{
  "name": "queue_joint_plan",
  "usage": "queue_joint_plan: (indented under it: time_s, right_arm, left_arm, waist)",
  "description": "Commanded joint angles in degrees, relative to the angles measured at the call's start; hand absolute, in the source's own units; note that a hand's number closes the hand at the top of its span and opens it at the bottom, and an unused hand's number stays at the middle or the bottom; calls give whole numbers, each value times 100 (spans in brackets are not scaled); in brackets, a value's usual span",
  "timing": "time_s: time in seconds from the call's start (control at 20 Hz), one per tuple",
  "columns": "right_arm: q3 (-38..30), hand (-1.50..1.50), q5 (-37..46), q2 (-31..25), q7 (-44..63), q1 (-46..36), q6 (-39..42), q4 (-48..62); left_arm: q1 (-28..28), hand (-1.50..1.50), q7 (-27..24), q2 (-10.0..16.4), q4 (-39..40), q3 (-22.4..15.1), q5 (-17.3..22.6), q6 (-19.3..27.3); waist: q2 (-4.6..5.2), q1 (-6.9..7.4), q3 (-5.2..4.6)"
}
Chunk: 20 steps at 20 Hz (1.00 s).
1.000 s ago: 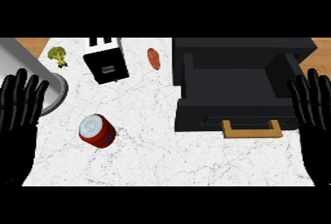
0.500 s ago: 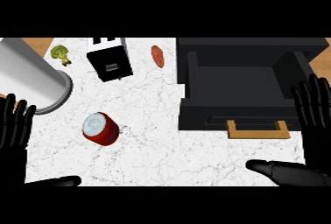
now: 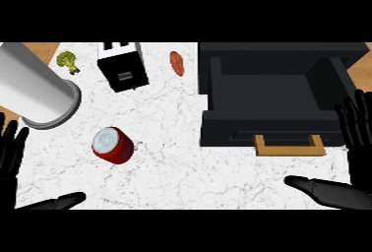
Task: Pick up the can, place it into the drawer and close the drawer
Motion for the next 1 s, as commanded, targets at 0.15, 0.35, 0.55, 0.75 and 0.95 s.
queue_joint_plan:
  time_s: [0.15, 0.35, 0.55, 0.75, 0.95]
  right_arm:
    - [-381, -150, -269, -168, -82, -53, 219, 170]
    - [-456, -150, -321, -133, -280, -29, 253, 326]
    - [-559, -150, -529, -181, -285, 456, 521, -139]
    - [-400, -150, -221, 13, -657, 478, 461, 130]
    - [-676, -150, -548, -156, -354, 831, 735, -438]
  left_arm:
    - [-235, -150, 127, -138, 253, -124, -290, 113]
    - [89, -150, -399, -275, 677, -561, -352, 249]
    - [-476, -150, -399, -279, 1379, -311, -411, 208]
    - [-29, -150, -743, -282, 1551, -951, -640, 687]
    - [-312, -150, -1159, -284, 2290, -538, -491, 531]
  waist:
    - [2, -6, 1]
    - [2, -2, 0]
    - [1, -30, 0]
    - [1, -10, 0]
    - [0, -24, 0]
